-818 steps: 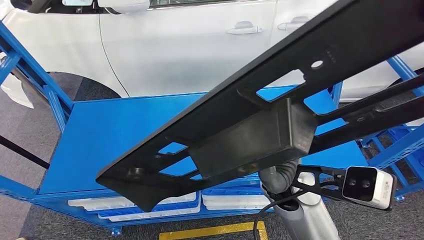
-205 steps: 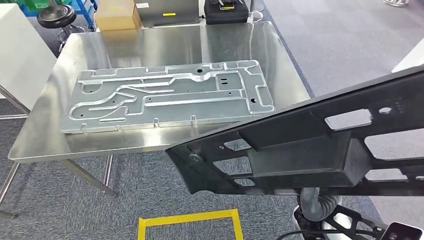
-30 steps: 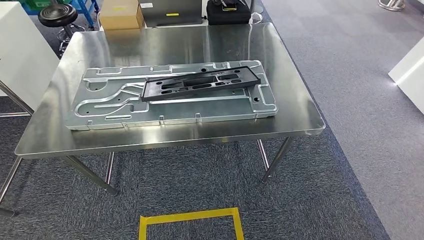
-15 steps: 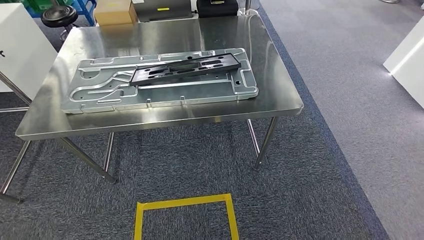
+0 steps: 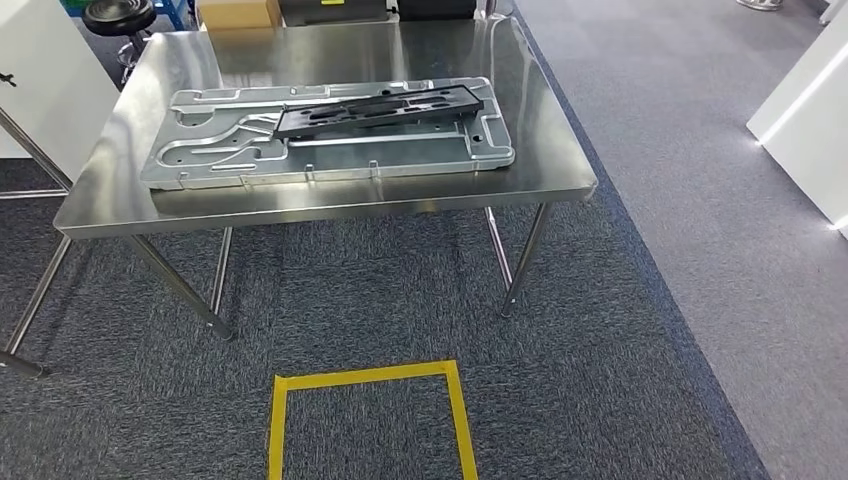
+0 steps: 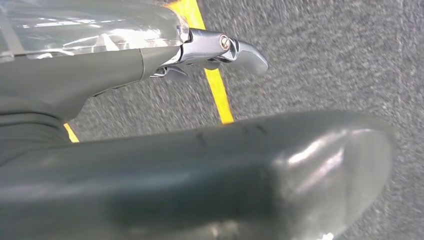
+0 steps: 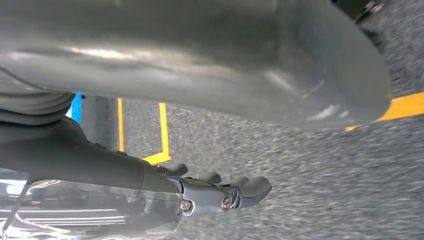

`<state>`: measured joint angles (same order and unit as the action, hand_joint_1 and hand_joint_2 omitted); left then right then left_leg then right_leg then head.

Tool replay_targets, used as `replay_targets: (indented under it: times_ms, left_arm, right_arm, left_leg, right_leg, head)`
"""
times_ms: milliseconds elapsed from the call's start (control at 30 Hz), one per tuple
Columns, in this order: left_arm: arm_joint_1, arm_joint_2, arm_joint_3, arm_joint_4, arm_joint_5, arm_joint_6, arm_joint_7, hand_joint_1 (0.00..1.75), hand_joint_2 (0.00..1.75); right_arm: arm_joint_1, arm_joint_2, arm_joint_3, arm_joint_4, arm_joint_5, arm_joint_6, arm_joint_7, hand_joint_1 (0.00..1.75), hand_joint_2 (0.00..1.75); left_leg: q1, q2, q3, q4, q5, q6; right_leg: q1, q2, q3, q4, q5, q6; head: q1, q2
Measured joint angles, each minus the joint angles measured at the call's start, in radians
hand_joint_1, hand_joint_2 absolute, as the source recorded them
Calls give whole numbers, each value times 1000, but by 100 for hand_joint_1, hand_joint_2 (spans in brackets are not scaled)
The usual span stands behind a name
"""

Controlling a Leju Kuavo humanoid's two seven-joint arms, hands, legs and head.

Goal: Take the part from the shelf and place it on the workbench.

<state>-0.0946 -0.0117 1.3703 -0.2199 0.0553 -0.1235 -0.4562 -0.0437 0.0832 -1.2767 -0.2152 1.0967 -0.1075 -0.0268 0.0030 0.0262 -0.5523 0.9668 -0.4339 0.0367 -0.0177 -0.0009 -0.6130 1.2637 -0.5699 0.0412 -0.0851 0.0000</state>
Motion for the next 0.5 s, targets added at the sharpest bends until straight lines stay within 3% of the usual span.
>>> replay_targets:
  times_ms: [67, 133, 167, 233, 267, 333, 400, 433, 500]
  left_arm:
    - [0, 0, 0, 0, 0, 1, 0, 0, 0]
    - [-2, -1, -1, 0, 0, 0, 0, 0, 0]
    - [-2, -2, -2, 0, 0, -1, 0, 0, 0]
    - [-5, -2, -4, 1, 0, -2, 0, 0, 0]
    - [-5, -3, -5, 1, -1, -2, 0, 0, 0]
    - [-4, -4, -5, 1, -1, -2, 0, 0, 0]
    - [-3, -4, -5, 1, 0, -2, 0, 0, 0]
    - [-3, -5, -5, 1, 0, -2, 0, 0, 0]
    - [-5, -5, -5, 1, 0, -2, 0, 0, 0]
  right_arm:
    - [0, 0, -2, 0, -1, 0, 2, 0, 0]
    - [-1, 1, -4, 0, -2, 0, 5, 0, 0]
    - [-2, 2, -5, 0, -2, 0, 5, 0, 0]
    - [-1, 5, -8, 0, -1, 2, 8, 0, 0]
    - [0, 6, -8, 1, 0, 2, 10, 0, 0]
    - [2, 9, -8, 1, 1, 4, 12, 0, 0]
    - [4, 9, -9, 1, 2, 5, 12, 0, 0]
    - [4, 9, -9, 1, 3, 7, 12, 0, 0]
    - [4, 9, -9, 1, 5, 15, 10, 0, 0]
  left_leg:
    - [1, 1, -33, 16, 17, -9]
    - [0, 1, -56, 34, 32, -20]
    - [-1, 1, -65, 39, 40, -26]
    - [1, 1, -78, 44, 54, -39]
    - [3, -3, -85, 52, 43, -45]
    - [8, -12, -107, 123, -38, -54]
    - [9, -16, -133, 245, -129, -58]
    - [9, -16, -137, 298, -144, -59]
    - [9, -16, -106, 324, -109, -57]
  right_leg:
    - [-4, 0, 98, -108, 48, 1]
    - [-3, 1, 192, -245, 31, -7]
    - [-1, 1, 215, -286, 16, -12]
    - [-1, -1, 209, -308, 12, -25]
    - [-1, -2, 200, -309, 19, -33]
    - [-3, -7, 178, -309, 42, -50]
    - [1, -9, 150, -305, 62, -57]
    - [2, -9, 132, -300, 73, -57]
    - [4, -8, 93, -286, 93, -53]
  head:
    - [0, 0]
    - [0, 0]
    - [0, 0]
    - [0, 0]
    - [0, 0]
    - [0, 0]
    - [0, 0]
    - [0, 0]
    - [0, 0]
